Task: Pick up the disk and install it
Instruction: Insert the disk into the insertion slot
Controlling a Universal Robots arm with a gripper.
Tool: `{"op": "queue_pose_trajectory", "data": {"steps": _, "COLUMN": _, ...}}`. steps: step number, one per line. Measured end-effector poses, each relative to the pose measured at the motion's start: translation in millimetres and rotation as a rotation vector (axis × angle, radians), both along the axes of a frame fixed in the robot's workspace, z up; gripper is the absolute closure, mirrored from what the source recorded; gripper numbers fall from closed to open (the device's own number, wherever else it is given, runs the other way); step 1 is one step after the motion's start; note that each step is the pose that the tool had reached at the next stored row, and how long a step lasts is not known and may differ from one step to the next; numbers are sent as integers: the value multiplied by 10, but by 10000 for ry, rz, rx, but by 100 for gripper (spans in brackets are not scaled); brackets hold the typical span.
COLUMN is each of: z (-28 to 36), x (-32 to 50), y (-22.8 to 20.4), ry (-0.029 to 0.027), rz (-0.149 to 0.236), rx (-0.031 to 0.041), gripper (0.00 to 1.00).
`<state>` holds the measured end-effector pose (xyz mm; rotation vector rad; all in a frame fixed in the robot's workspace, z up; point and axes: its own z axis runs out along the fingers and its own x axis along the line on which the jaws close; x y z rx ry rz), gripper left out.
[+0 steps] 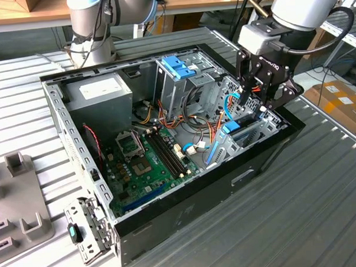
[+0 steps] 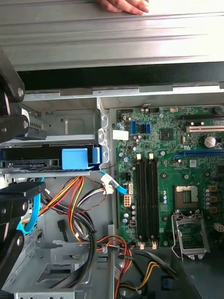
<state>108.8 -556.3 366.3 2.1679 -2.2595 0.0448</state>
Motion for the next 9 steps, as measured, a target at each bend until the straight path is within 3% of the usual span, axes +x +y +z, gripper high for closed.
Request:
{"op": "queue_pose_trajectory", "data": {"steps": 2, "z": -77, "x": -3, "y": -1, "ry": 0, "rz": -1, "rx": -1, "gripper": 51}}
{"op": "queue_pose_trajectory", "data": {"steps": 9, "z": -114, "x": -3, "y": -41, "ry": 0, "rz": -1, "rx": -32, "gripper": 51}}
